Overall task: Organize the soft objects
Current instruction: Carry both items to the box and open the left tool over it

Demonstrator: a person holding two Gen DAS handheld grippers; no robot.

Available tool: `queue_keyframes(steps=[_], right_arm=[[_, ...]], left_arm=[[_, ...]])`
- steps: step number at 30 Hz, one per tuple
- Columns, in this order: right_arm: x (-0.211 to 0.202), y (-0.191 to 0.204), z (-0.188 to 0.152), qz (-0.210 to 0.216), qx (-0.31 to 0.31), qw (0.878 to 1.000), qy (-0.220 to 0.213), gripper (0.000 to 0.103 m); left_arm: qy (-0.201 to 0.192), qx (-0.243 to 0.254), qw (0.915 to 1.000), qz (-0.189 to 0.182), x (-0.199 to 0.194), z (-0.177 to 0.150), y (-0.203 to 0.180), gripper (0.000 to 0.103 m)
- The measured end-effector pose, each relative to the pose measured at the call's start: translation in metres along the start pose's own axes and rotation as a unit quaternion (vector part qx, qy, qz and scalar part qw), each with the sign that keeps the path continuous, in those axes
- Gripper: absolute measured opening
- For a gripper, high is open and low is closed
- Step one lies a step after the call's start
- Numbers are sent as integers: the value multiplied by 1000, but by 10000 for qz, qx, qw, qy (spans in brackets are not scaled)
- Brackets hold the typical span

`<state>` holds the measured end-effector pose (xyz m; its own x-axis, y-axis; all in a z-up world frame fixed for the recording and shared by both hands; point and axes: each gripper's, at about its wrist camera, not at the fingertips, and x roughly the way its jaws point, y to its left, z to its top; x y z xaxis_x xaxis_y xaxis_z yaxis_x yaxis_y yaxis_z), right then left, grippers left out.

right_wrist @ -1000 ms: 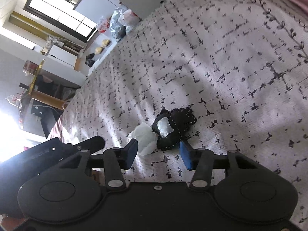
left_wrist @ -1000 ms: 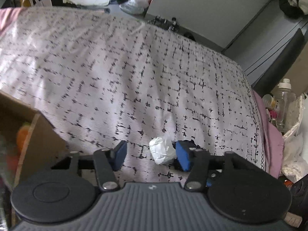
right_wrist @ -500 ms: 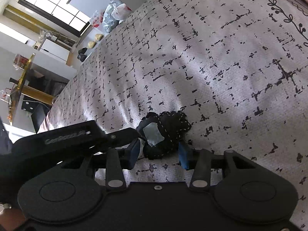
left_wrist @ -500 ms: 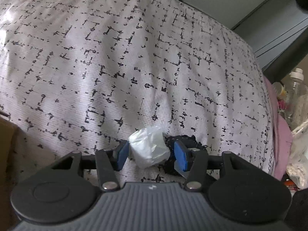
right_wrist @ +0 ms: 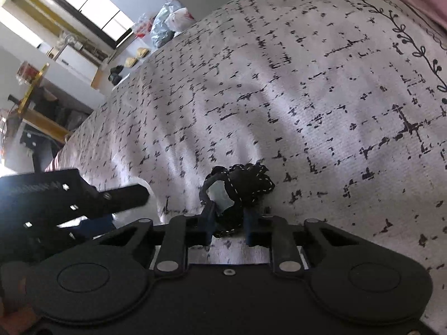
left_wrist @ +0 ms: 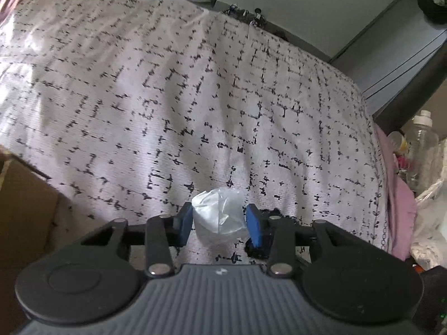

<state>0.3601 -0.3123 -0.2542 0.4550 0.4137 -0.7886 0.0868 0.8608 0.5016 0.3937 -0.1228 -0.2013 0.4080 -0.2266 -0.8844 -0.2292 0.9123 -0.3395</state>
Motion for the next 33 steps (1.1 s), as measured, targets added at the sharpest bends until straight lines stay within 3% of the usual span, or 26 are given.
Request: queue_keyframes(steps=[12, 26, 33], right_arm=[[-39, 21, -18, -11, -224, 9997, -68, 18], [-86, 111, -25, 542, -680, 9953, -422, 19], [-82, 144, -33, 648, -858, 9933, -420, 19]], left_arm=[[-371, -30, 9993, -28, -64, -6, 23, 40], [-1124, -330, 9931, 84, -144, 3, 86, 40], [-1292, -605, 9896, 155, -167, 5, 127, 40]])
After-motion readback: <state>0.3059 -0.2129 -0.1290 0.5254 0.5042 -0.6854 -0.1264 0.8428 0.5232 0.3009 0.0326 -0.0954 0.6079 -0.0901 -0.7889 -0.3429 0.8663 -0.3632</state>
